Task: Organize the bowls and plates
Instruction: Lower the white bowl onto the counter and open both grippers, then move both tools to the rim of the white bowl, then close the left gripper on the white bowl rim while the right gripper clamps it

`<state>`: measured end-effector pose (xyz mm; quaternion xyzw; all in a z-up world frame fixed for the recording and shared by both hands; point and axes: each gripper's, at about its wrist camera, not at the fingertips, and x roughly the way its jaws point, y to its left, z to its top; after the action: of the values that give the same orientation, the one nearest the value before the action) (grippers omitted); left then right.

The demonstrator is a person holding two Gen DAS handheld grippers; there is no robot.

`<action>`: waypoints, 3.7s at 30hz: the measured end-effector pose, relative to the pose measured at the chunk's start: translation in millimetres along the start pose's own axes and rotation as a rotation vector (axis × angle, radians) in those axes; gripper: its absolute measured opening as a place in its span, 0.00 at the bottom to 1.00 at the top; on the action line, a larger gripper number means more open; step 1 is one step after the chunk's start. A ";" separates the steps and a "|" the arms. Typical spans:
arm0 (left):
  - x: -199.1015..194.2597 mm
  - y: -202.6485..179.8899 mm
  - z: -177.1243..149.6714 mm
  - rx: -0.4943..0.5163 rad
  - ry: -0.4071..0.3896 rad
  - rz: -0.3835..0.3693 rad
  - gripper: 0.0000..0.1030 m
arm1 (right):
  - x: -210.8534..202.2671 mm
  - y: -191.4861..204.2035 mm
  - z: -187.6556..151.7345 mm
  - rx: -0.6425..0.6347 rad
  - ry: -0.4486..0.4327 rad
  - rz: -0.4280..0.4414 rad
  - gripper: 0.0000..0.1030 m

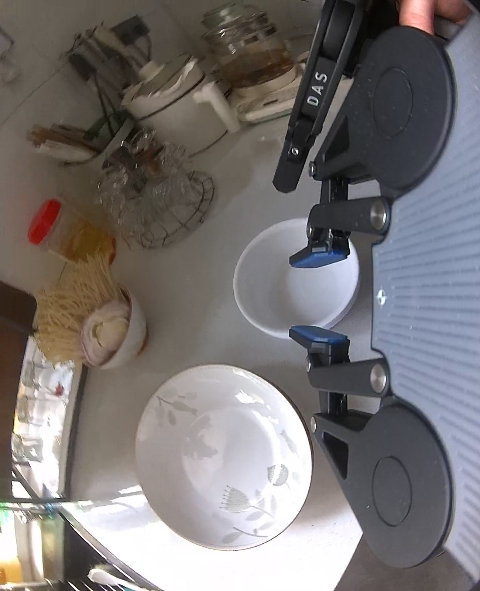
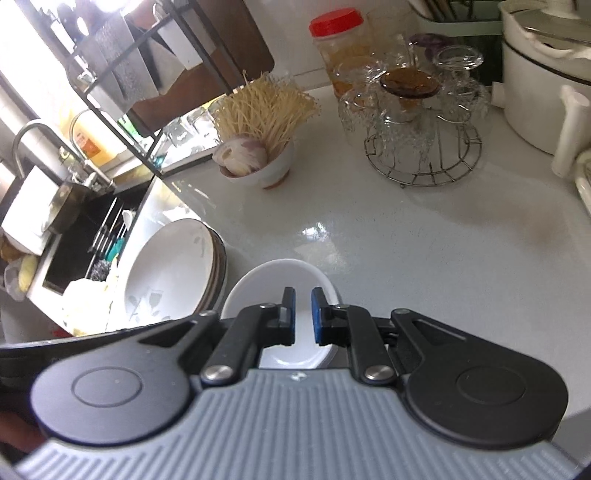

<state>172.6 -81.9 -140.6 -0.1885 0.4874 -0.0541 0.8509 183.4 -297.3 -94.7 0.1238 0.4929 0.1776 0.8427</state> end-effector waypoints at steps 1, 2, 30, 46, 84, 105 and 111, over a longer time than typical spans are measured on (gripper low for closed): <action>-3.4 -0.8 -0.4 0.014 0.002 -0.004 0.38 | -3.1 2.5 -2.4 0.003 -0.005 -0.004 0.14; -7.1 -1.1 -1.2 0.026 0.002 -0.010 0.38 | -6.7 4.8 -4.8 0.005 -0.011 -0.004 0.20; -87.2 24.0 -24.6 0.272 -0.024 -0.148 0.40 | -81.7 72.4 -81.2 0.116 -0.218 -0.138 0.46; -52.1 26.5 -8.6 0.242 0.056 -0.131 0.52 | -69.3 53.2 -75.4 0.179 -0.203 -0.189 0.73; 102.0 5.5 29.5 0.192 0.262 0.029 0.53 | 78.4 -56.4 -35.4 0.433 0.126 -0.007 0.35; 130.4 -7.4 28.7 0.182 0.313 -0.004 0.53 | 65.4 -75.8 -37.7 0.425 0.133 -0.003 0.20; 134.7 -10.6 28.1 0.167 0.288 -0.002 0.52 | 64.3 -83.5 -37.1 0.426 0.126 0.010 0.20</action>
<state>267.4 -121.3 -232.8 -0.1080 0.5980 -0.1218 0.7848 194.8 -344.6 -195.3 0.2902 0.5705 0.0811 0.7640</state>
